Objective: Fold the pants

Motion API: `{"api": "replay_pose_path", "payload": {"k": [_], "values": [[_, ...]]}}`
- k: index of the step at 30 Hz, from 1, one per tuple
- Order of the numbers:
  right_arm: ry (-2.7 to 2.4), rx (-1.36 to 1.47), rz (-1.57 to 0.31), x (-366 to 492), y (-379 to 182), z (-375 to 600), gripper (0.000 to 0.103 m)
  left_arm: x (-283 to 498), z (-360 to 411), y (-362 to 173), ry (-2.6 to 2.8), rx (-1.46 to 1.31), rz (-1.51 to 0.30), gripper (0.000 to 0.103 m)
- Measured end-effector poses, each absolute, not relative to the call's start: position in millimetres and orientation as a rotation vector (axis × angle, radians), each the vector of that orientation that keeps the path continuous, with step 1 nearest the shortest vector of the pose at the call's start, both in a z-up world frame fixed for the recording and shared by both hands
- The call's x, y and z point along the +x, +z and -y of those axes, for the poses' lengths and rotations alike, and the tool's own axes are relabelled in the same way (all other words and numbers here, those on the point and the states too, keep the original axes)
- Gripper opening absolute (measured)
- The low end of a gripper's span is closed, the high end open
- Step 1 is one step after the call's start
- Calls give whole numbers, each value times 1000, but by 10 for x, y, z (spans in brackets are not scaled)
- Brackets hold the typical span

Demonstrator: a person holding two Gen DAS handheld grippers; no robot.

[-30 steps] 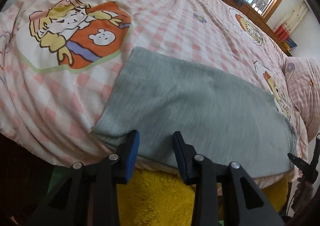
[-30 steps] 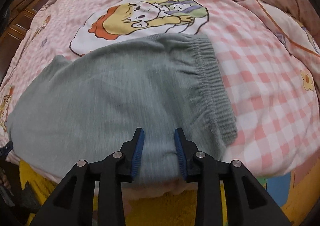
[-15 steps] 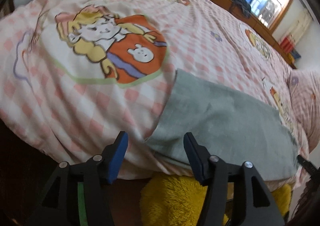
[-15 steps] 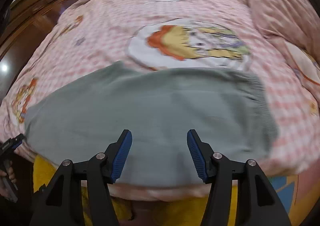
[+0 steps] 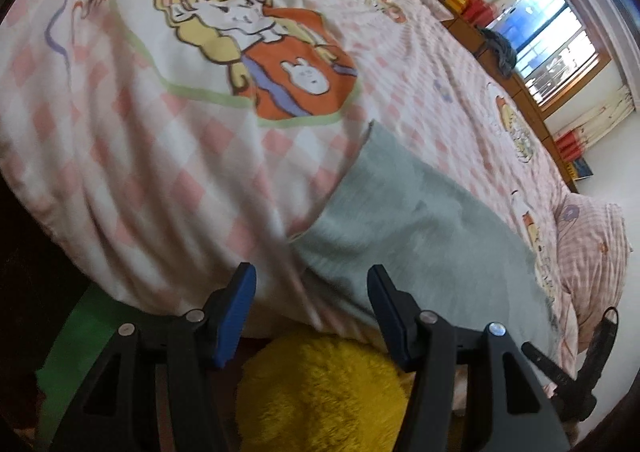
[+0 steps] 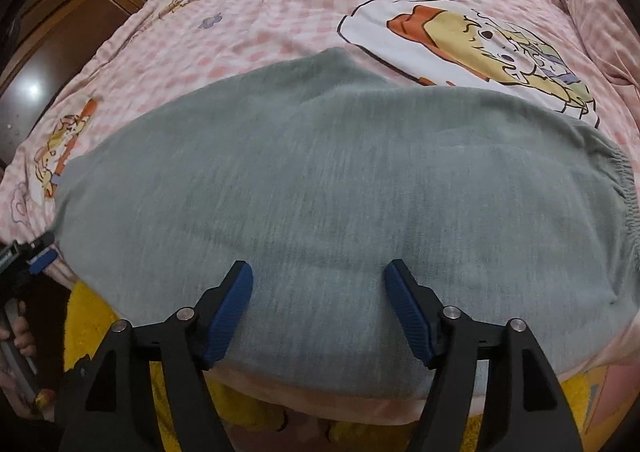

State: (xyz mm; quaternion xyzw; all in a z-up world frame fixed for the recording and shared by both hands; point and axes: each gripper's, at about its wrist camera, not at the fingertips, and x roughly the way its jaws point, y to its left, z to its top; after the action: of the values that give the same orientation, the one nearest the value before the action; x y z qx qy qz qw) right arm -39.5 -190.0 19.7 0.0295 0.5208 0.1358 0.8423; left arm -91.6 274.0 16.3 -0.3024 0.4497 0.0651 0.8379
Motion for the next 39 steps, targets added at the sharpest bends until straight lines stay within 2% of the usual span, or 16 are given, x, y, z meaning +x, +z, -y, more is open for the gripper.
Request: {"api": "replay_pose_path", "payload": {"k": [6,15,22,23,24,25,29,34,37,38,39], "values": [[291,58,-1102,-385,197,1861,78,-864,-2570,155,114,-620,-939,61],[301,43,-1086,-406,190,1842,80,-905,-2579,251,128,-564,-883,56],[304,57,-1085,-403,191,1853,80,-715,-2629,149,75,-509,-944,55],[306,62,-1085,-403,191,1860,80,-722,-2604,142,60,-515,-945,50],[308,71,-1085,-401,191,1868,80,-748,-2558,150,25,-528,-937,36],[307,77,-1085,-400,194,1872,80,-761,-2524,155,-1,-535,-935,33],[314,96,-1086,-396,202,1888,80,-799,-2463,153,28,-503,-912,29],[324,140,-1087,-391,210,1933,80,-776,-2627,59,115,-624,-888,31],[329,172,-1087,-388,214,1965,80,-738,-2573,53,130,-588,-892,31],[330,179,-1087,-387,217,1973,80,-728,-2545,68,134,-571,-895,30],[331,190,-1089,-386,225,1986,80,-725,-2522,86,133,-557,-897,24]]}}
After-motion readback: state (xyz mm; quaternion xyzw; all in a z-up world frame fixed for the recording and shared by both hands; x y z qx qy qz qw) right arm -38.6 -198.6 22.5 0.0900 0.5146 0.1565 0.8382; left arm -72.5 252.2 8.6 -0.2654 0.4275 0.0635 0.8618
